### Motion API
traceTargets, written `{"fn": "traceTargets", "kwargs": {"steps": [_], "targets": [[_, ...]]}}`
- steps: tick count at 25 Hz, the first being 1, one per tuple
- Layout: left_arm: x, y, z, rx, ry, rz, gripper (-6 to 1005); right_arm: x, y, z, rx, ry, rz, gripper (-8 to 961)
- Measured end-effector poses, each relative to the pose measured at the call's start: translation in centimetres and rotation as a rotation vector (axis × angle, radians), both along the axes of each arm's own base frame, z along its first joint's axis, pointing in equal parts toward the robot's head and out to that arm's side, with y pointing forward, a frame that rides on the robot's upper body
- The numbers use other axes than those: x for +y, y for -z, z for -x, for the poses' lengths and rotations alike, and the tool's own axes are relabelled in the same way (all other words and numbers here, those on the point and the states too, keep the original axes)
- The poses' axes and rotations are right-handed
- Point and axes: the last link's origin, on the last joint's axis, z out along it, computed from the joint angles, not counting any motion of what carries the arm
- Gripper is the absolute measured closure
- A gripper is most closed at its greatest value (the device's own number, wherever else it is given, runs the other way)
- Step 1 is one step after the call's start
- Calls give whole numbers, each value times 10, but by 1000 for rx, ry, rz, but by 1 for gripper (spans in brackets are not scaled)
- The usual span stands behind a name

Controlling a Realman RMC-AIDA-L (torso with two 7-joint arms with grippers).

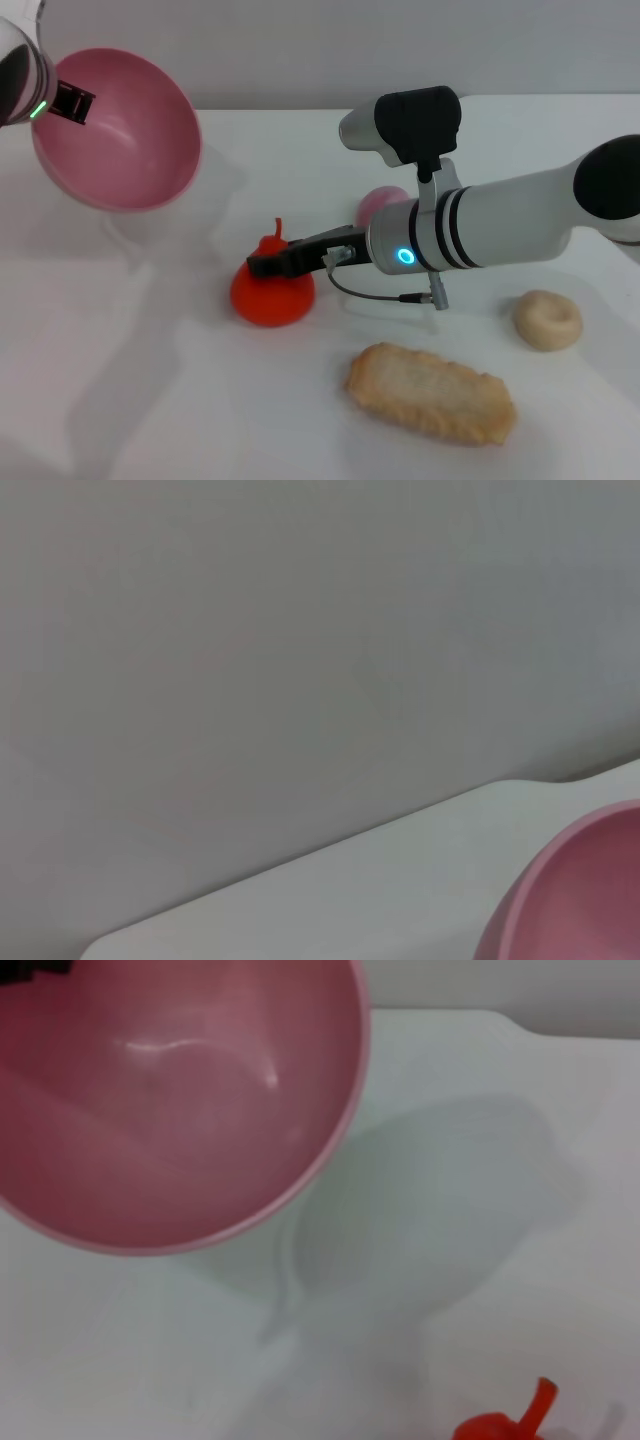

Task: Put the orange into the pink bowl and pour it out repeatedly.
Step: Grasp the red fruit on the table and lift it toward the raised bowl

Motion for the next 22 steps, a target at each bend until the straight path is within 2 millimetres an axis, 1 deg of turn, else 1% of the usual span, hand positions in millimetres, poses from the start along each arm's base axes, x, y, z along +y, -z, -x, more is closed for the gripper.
{"fn": "traceTargets", "kwargs": {"steps": [3,13,22], "targets": [[0,-1,3,8,-6,3,955,0,-2,0,12,-20,-14,241],[-1,1,3,5,-2,13,956,1,-5,2,27,-32,-44,694],[0,2,2,5,2,15,955,-3,-10,5,61,-38,-62,791]]}}
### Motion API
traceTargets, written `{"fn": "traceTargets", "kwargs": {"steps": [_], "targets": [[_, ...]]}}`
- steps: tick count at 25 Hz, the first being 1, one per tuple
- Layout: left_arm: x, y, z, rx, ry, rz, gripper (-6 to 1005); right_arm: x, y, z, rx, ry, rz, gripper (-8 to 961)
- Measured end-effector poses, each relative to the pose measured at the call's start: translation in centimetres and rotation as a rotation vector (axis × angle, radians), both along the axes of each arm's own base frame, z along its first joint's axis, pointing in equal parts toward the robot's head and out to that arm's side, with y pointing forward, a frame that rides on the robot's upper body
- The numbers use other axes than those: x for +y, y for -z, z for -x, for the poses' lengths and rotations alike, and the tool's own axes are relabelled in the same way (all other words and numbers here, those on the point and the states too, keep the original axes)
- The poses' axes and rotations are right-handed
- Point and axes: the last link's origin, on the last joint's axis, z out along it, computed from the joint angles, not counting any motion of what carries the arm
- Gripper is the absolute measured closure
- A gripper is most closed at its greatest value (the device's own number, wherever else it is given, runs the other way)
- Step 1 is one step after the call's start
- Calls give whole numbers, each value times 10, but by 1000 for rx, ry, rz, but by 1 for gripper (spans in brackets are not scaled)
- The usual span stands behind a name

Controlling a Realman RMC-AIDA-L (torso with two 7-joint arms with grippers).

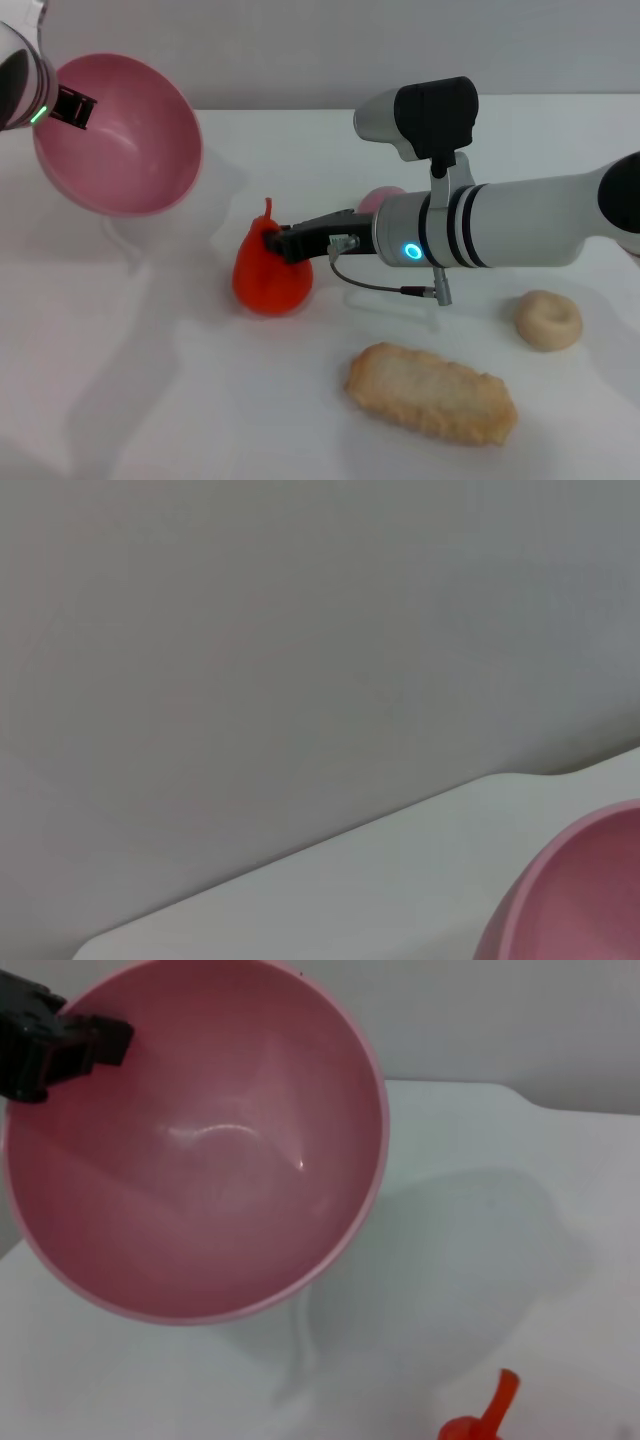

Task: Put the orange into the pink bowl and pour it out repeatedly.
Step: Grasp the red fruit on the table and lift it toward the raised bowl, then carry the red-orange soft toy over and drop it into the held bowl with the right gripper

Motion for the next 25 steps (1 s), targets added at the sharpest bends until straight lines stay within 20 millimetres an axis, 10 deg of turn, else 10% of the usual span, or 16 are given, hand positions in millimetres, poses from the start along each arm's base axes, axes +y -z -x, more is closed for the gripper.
{"fn": "traceTargets", "kwargs": {"steps": [6,25], "targets": [[1,2,-2,-3,4,5,955,3,-13,4,35,-10,-44,859],[-4,31,-22,-78,49,107,956,-4,-144,55,29,-186,-357,909]]}}
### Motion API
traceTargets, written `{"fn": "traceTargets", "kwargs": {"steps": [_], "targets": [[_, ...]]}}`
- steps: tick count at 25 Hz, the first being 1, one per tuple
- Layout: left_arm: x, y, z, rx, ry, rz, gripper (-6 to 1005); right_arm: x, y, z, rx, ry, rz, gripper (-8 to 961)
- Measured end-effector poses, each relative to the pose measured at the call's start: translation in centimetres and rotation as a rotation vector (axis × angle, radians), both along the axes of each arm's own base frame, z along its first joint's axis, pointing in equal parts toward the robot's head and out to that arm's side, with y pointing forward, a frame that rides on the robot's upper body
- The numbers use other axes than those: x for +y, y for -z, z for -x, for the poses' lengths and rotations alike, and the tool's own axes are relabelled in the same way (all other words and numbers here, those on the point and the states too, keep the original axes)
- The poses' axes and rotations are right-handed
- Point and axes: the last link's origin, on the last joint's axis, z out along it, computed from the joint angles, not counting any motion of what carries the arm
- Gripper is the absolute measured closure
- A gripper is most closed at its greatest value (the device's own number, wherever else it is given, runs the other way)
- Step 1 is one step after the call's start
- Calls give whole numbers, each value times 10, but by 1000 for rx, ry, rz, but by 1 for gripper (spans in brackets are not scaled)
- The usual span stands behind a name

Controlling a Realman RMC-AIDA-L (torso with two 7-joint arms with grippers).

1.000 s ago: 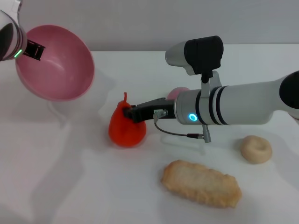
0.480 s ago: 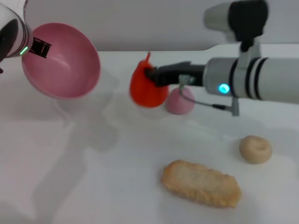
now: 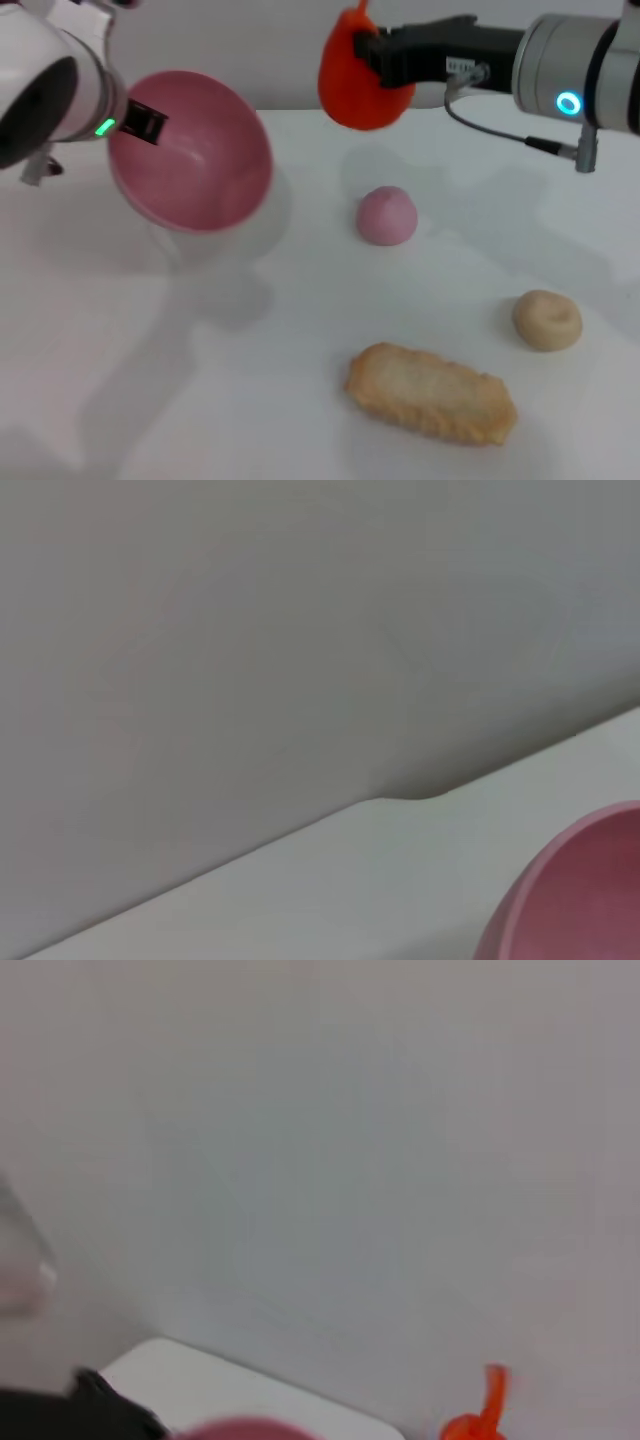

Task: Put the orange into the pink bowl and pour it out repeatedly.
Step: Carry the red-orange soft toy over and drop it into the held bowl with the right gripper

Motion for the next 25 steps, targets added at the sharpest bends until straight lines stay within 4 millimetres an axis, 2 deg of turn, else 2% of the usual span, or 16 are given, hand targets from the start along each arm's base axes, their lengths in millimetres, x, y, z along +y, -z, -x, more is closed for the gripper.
{"fn": "traceTargets", "kwargs": {"steps": [4,6,10,15,25], "targets": [[-3,12,-10,-25,23,33,956,-6,-6,13,0,-42,-9,909],[-6,26,-21,-56,58,71,956,-8,-4,16,-2,-54,-1,910],[-5,39,-34,-91,94,108,956,-12,7,18,-9,-61,30,912],[-3,42,-39,-106,108,120,955,-12,16,11,19,-27,62,911],[-2,43,-37,-109,103,119,955,-6,15,2,65,17,72,764]]}}
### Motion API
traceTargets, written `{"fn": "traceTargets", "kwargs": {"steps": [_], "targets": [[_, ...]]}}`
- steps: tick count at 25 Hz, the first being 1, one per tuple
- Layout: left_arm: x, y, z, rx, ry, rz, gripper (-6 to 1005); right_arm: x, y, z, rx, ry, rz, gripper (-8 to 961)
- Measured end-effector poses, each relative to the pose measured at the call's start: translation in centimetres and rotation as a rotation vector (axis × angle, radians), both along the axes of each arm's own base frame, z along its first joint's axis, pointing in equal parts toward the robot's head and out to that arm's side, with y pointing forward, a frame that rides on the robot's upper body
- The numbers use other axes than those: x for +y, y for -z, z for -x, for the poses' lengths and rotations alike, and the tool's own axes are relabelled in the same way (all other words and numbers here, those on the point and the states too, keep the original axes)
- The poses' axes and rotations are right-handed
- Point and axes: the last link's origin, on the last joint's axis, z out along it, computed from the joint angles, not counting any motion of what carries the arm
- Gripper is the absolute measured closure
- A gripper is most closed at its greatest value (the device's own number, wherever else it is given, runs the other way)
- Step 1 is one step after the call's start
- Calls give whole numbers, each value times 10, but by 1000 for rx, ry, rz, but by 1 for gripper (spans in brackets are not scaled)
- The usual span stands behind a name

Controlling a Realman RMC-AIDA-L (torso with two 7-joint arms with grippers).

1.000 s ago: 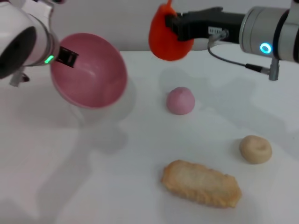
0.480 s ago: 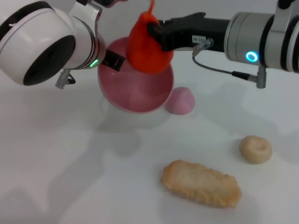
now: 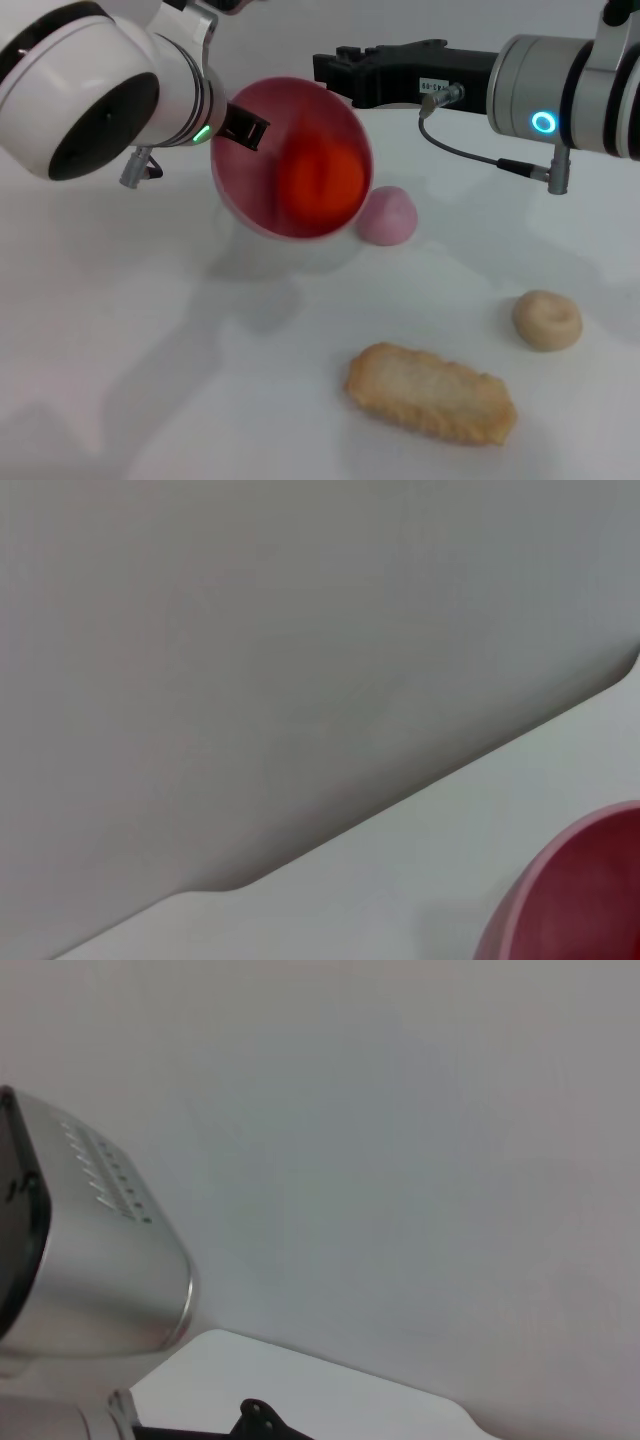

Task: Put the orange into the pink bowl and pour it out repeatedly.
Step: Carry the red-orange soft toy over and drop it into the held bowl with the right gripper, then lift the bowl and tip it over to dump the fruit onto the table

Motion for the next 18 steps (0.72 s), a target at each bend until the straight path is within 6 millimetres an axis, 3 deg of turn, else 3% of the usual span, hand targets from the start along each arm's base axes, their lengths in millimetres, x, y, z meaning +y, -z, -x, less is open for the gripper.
{"fn": "traceTargets", "kwargs": {"steps": [6,9,12,15,18], "targets": [[2,-1,1,1,3,-2,955,2,0,-4,-1,14,-5,654],[3,-2,-1,0,14,-4,955,11,-10,-12,-33,14,-85,597],[2,0,-1,1,18,1,955,26,-37,-29,-116,-14,-299,540],[0,4,-3,-8,27,26,955,31,-68,-53,-160,-4,-503,409],[0,5,-4,-13,30,31,955,29,-97,-80,-211,25,-678,409]]}}
